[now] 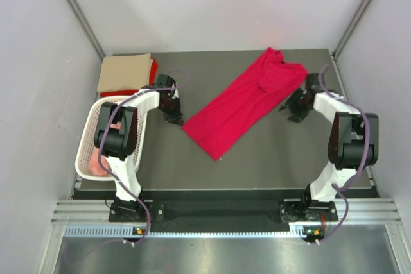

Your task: Fold and stack the t-shirts

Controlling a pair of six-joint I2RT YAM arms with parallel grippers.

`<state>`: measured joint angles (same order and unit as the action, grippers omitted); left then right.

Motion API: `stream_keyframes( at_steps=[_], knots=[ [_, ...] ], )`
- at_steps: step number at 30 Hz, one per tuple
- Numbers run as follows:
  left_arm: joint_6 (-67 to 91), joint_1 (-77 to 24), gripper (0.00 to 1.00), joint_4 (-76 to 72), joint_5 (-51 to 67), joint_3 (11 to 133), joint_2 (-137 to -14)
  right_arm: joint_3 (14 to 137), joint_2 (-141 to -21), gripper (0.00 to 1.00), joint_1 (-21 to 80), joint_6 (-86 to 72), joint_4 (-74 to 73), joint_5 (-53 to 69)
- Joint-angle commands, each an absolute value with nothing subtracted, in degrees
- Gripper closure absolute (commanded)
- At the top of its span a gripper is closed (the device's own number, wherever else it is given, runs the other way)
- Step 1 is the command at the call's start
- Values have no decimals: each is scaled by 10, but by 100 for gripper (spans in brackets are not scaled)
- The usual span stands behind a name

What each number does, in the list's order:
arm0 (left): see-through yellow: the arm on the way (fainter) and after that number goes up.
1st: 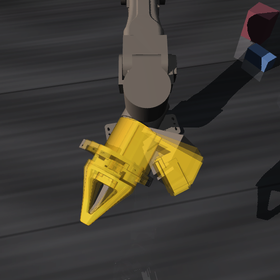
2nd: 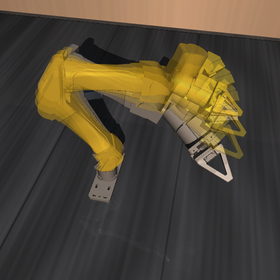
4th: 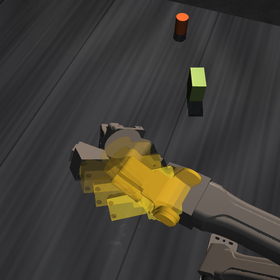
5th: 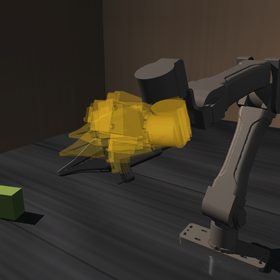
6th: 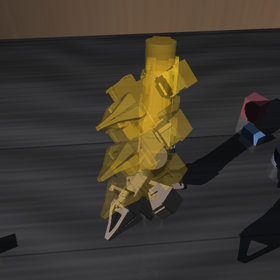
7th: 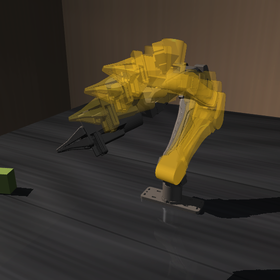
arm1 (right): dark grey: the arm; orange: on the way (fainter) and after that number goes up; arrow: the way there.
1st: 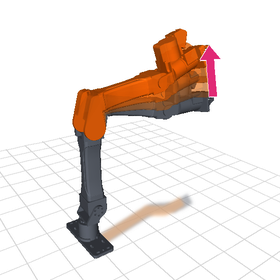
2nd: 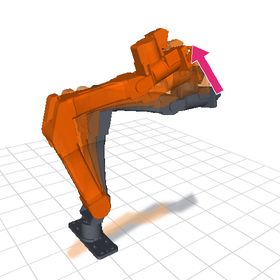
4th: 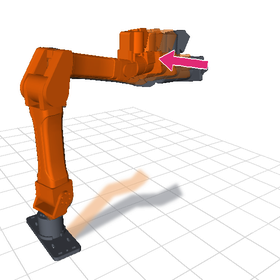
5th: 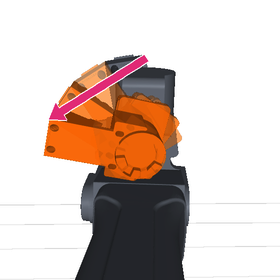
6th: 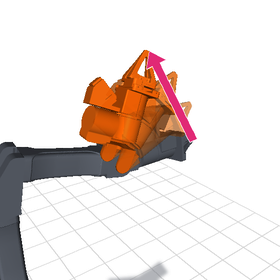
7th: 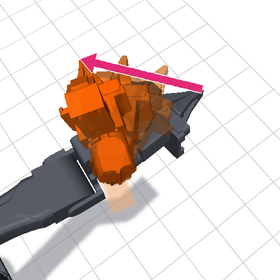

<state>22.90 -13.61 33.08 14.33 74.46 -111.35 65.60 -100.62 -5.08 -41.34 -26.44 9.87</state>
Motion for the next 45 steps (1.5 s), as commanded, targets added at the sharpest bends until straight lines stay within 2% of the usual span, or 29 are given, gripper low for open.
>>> stream_keyframes(
  at_steps=[1,8,13,28,38,45],
  knots=[
    [216,-140,100,363,133,733,-1124,573,-926,47,43,-470,-272,71],
    [221,-140,100,357,137,734,-1126,509,-841,47,264,-621,-255,7],
    [216,-140,100,361,137,732,-1123,538,-865,48,378,-704,-270,-49],
    [215,-140,100,362,132,729,-1126,606,-983,52,503,-783,-243,-75],
    [219,-141,100,360,131,724,-1122,610,-1000,53,542,-812,-251,-105],
    [219,-144,100,363,126,715,-1113,600,-1011,60,544,-805,-243,-116]
  ],
)
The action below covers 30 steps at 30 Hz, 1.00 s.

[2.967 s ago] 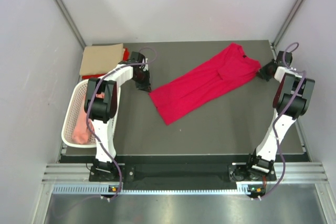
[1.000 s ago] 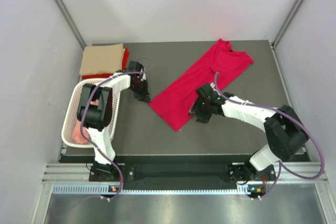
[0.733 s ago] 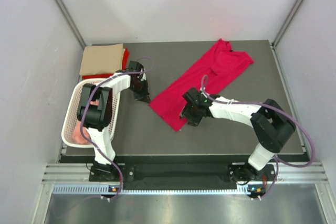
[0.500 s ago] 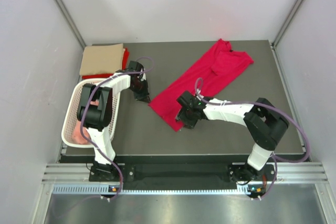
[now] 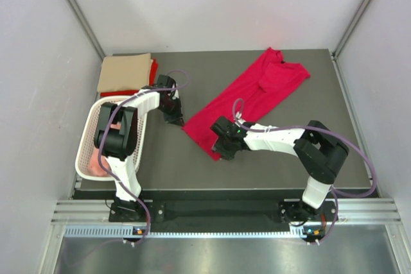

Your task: Fold and stack the t-shirts

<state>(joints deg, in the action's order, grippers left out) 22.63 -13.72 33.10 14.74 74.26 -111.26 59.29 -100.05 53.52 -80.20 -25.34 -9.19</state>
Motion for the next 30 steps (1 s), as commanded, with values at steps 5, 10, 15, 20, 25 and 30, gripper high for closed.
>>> stream_keyframes(
  at_steps=[5,10,15,20,25,30],
  knots=[
    [224,-149,100,364,126,713,-1111,589,-1003,90,543,-801,-243,-122],
    [225,-159,100,373,107,698,-1093,584,-981,100,543,-780,-261,-134],
    [241,-187,100,374,108,657,-1048,560,-951,100,545,-744,-297,-134],
    [278,-235,100,368,92,609,-1011,508,-903,100,558,-738,-311,-144],
    [335,-272,100,335,88,538,-961,447,-853,100,587,-744,-338,-172],
    [406,-306,92,306,98,473,-891,391,-796,100,611,-756,-349,-183]
  ],
)
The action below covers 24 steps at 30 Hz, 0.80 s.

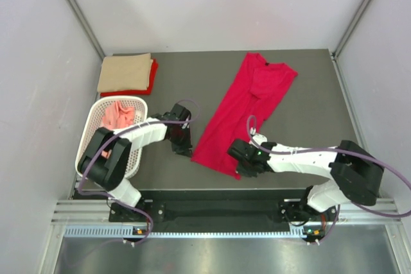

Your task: Fold and stack the t-shirts

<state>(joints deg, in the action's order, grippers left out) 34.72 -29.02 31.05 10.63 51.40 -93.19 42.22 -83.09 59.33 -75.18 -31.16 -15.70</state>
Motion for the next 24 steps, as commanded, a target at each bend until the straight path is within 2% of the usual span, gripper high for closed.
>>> stream_keyframes(
  at_steps=[1,3,5,9,11,17,21,24],
  knots=[
    [418,-309,89,299,105,462,-879,384,-788,100,620,-758,-348,-182],
    [448,-320,87,274,119,428,-843,370,-775,100,637,-768,-352,-184],
    [466,-326,80,260,144,404,-824,366,-770,99,647,-777,-364,-185],
    [479,-343,75,258,141,393,-786,351,-753,96,662,-794,-385,-183],
    [462,-343,70,279,114,409,-786,340,-738,95,666,-806,-389,-182],
    [408,-343,67,291,128,457,-809,310,-684,91,684,-845,-408,-177],
    [375,-344,63,307,118,466,-800,305,-649,74,689,-866,-430,-178],
    [346,-344,63,299,141,475,-793,322,-619,68,688,-866,-457,-189]
  ],
)
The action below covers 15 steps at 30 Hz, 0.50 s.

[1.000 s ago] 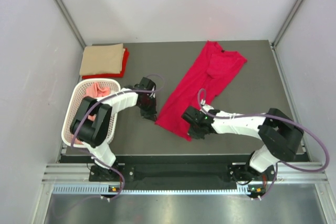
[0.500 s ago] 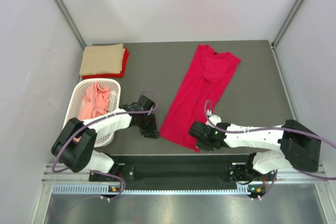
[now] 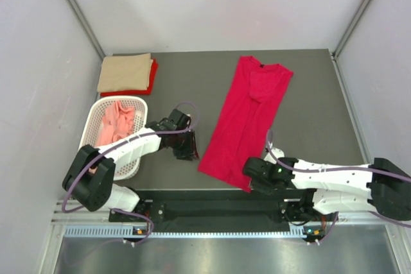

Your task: Fold and stack the t-shirts

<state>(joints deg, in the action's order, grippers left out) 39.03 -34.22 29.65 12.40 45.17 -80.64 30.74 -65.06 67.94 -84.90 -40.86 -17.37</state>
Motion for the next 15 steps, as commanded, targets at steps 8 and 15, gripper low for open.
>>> stream_keyframes(
  at_steps=[8,15],
  knots=[
    [337,-352,66,266,248,561,-798,390,-493,56,448,-560,-378,-144],
    [374,-427,69,170,232,548,-802,527,-654,56,72,-300,-260,55]
  ],
)
